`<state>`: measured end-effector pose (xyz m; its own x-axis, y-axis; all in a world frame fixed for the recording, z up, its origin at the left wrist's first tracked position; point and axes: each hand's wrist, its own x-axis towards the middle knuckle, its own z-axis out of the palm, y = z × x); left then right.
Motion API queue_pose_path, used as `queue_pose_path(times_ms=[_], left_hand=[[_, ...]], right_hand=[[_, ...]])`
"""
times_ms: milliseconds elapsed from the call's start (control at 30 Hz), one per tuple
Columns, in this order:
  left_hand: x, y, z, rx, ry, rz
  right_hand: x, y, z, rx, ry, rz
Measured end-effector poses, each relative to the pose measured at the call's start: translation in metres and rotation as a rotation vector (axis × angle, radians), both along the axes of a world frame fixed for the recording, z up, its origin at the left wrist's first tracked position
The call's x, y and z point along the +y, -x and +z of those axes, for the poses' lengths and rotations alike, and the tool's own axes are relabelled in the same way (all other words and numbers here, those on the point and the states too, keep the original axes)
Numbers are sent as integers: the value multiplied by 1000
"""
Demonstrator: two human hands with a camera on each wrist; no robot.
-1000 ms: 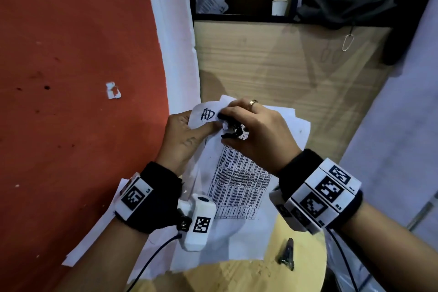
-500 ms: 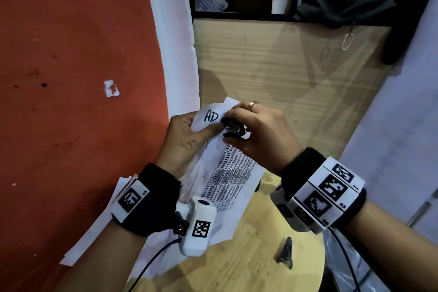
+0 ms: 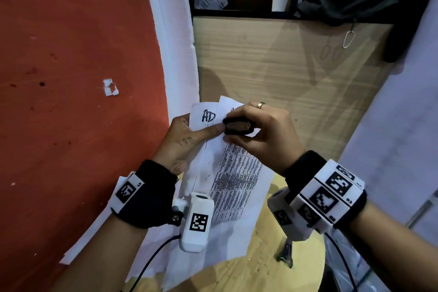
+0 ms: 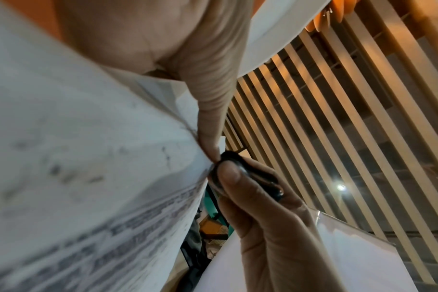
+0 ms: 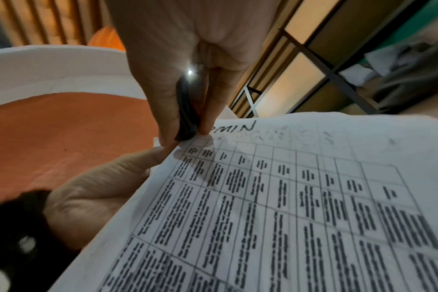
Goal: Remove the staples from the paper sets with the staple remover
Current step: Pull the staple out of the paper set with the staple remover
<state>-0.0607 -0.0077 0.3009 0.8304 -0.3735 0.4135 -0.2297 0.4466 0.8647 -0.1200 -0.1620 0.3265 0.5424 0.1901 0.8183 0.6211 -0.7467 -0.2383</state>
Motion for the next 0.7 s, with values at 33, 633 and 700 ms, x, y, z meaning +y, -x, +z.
queue_pose_path(times_ms=[33, 633, 700], left_hand=[[0, -1, -1, -1, 5, -10], [-12, -26, -23, -217, -283, 605], [-9, -31, -23, -182, -292, 568]], right_hand=[[-1, -1, 0, 17, -50, 23], [-23, -24, -38, 53, 164, -324], [-29, -29, -50, 151, 168, -383]])
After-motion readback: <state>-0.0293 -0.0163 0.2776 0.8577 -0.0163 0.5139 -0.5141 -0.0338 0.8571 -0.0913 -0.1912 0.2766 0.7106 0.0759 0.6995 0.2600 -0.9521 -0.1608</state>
